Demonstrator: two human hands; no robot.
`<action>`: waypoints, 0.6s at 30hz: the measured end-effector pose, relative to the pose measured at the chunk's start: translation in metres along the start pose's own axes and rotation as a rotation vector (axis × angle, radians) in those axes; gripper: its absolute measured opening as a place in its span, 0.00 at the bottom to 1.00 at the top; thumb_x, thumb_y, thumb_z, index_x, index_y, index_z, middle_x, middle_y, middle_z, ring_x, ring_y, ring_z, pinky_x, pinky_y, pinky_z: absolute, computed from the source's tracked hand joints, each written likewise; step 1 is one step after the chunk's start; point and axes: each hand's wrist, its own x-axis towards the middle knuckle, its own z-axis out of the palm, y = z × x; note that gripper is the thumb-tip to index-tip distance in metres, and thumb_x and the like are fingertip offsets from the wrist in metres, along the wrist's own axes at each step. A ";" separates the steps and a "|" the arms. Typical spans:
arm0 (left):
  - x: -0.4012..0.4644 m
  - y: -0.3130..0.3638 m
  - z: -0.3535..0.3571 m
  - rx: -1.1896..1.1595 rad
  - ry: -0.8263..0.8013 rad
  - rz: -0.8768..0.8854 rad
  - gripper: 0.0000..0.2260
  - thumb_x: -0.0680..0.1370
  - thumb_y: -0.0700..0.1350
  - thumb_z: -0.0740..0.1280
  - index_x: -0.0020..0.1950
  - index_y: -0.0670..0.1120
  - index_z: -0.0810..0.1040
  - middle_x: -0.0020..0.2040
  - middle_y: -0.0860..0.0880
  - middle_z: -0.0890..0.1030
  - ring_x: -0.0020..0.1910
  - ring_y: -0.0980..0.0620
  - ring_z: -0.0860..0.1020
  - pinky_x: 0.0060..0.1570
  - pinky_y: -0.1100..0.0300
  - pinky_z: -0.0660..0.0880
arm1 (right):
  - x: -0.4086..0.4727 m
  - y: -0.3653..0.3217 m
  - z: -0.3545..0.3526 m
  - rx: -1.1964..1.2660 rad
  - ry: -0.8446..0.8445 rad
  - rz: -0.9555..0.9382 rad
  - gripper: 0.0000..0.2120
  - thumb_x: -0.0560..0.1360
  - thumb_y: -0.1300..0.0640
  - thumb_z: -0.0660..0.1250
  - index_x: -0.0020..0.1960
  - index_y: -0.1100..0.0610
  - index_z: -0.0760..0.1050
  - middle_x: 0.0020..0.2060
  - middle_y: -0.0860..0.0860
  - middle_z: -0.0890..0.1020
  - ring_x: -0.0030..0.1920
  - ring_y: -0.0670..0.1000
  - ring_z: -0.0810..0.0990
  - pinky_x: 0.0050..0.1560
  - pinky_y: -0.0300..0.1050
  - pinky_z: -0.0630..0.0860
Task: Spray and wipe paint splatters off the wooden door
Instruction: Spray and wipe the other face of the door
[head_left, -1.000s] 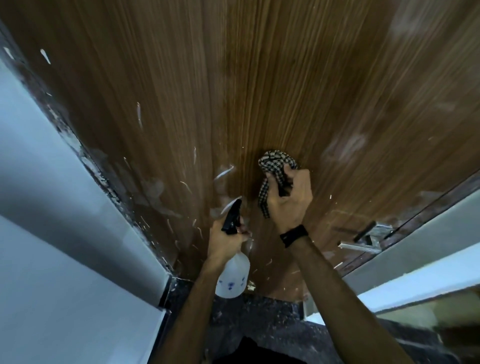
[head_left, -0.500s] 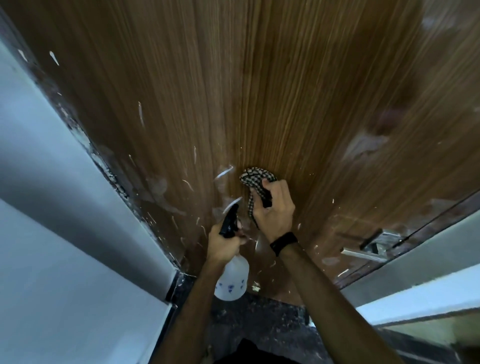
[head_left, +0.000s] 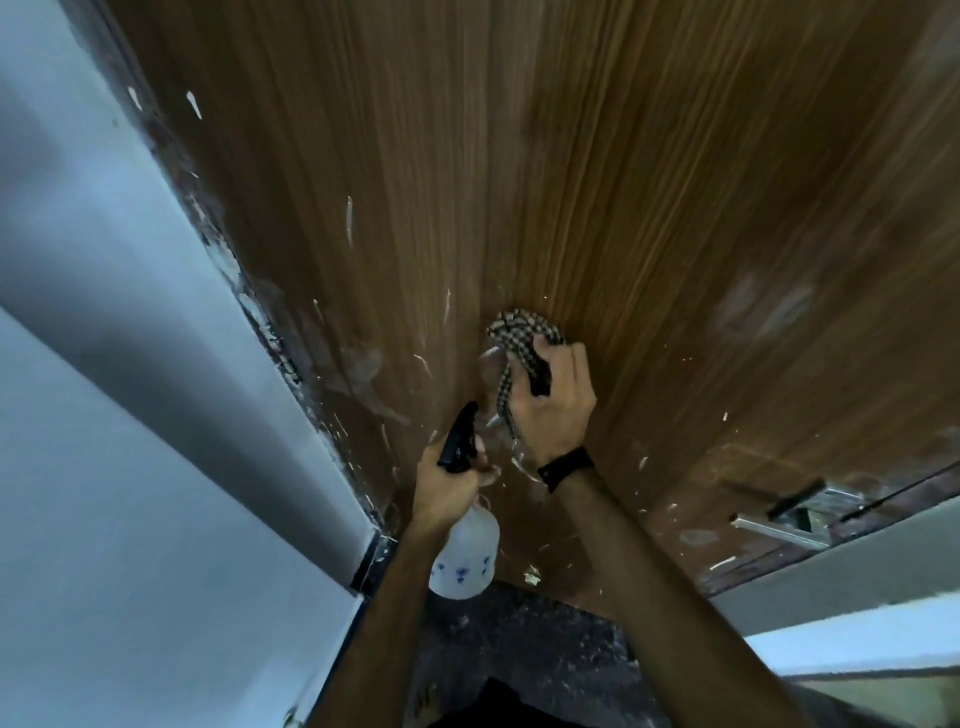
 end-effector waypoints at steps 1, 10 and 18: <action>0.002 0.001 -0.003 0.000 -0.002 -0.001 0.09 0.74 0.27 0.70 0.49 0.38 0.78 0.39 0.44 0.78 0.28 0.59 0.75 0.30 0.67 0.72 | 0.010 -0.007 0.006 -0.022 0.019 -0.038 0.09 0.74 0.63 0.75 0.50 0.64 0.78 0.41 0.58 0.77 0.42 0.51 0.75 0.43 0.37 0.73; 0.009 0.007 -0.030 0.011 -0.053 0.023 0.10 0.73 0.30 0.73 0.42 0.42 0.77 0.36 0.48 0.78 0.27 0.54 0.74 0.32 0.59 0.72 | -0.053 0.013 0.007 -0.106 -0.168 0.086 0.15 0.69 0.70 0.73 0.54 0.60 0.76 0.47 0.56 0.76 0.44 0.54 0.77 0.41 0.49 0.79; 0.018 0.004 -0.044 0.088 -0.164 -0.023 0.09 0.73 0.28 0.72 0.48 0.38 0.78 0.37 0.46 0.79 0.28 0.57 0.77 0.33 0.59 0.74 | 0.015 -0.028 0.015 -0.077 0.147 0.030 0.10 0.72 0.66 0.76 0.49 0.68 0.77 0.41 0.58 0.76 0.44 0.46 0.72 0.50 0.26 0.66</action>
